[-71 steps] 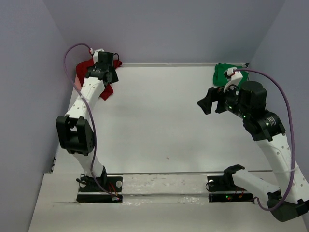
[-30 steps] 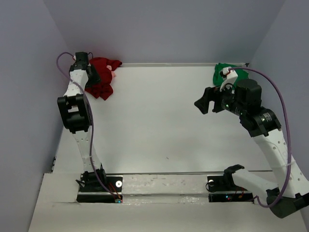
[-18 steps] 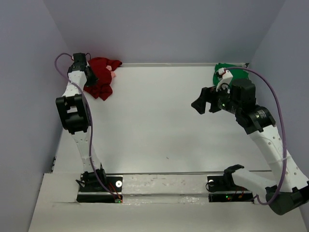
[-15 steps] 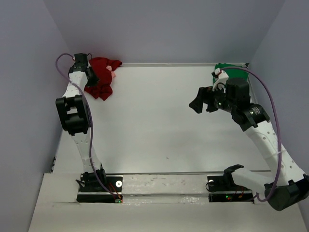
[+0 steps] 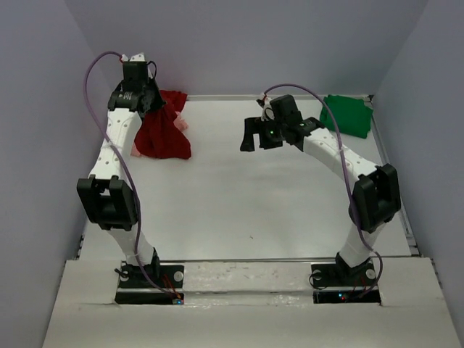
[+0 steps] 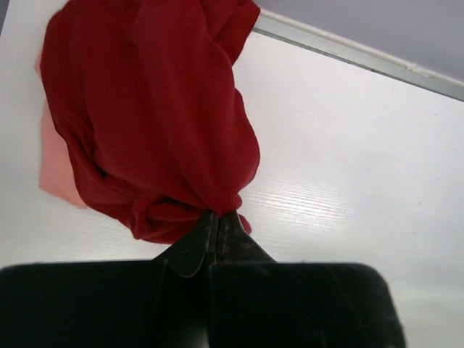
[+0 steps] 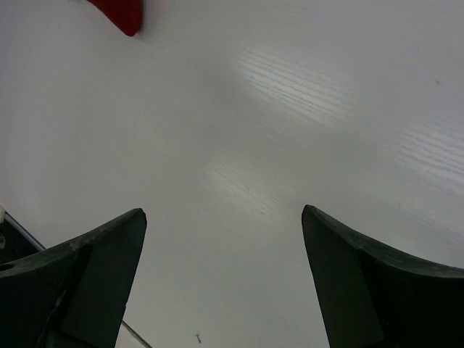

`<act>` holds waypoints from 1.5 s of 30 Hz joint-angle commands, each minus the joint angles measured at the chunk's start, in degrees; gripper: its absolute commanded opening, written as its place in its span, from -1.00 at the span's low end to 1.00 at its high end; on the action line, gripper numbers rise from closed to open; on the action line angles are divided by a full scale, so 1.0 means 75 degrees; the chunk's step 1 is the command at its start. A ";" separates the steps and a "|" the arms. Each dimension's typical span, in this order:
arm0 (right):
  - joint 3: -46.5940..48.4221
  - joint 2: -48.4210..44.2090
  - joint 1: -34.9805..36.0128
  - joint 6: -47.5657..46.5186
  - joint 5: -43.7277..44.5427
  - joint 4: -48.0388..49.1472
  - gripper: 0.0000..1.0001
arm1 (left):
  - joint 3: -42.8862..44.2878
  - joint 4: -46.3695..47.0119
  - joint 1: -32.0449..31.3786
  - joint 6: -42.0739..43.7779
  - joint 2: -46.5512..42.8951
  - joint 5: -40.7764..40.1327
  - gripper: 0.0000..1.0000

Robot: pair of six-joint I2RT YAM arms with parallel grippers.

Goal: Fold and stack the t-shirts
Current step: Grab crumpled tshirt from the corner of the board with the left arm, then move the tshirt to the center of the board

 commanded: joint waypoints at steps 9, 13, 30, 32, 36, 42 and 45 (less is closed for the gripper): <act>0.0451 0.0132 0.0322 -0.0119 -0.0324 0.0142 0.85 | 0.2917 -0.1125 0.0342 0.0265 0.0397 -0.1101 -1.00; -0.0088 -0.0163 0.0392 -0.0131 -0.0207 0.0154 0.85 | 0.4218 -0.1336 0.0342 0.0476 0.0772 -0.1289 -1.00; -0.0266 0.0294 0.0850 0.0033 -0.0172 0.0306 0.83 | 0.3400 0.0596 -0.0583 0.1379 -0.1441 0.1767 -1.00; -0.0336 0.0329 0.1013 0.0045 -0.0079 0.0341 0.82 | 0.3517 0.0784 -0.0595 0.1112 -0.1593 0.2468 -1.00; -0.0453 0.0213 0.1201 0.0150 0.0237 0.0400 0.82 | 0.4103 0.0562 -0.0654 0.0631 -0.1582 0.3245 -1.00; -0.0816 -0.1295 0.1482 0.0467 0.2217 0.0388 0.82 | 0.2900 0.0633 -0.1412 0.0276 -0.2237 0.3448 -1.00; -0.0619 -0.2047 0.1483 0.0514 0.2791 0.0144 0.82 | 0.2511 0.0574 -0.1836 0.0161 -0.2379 0.3223 -1.00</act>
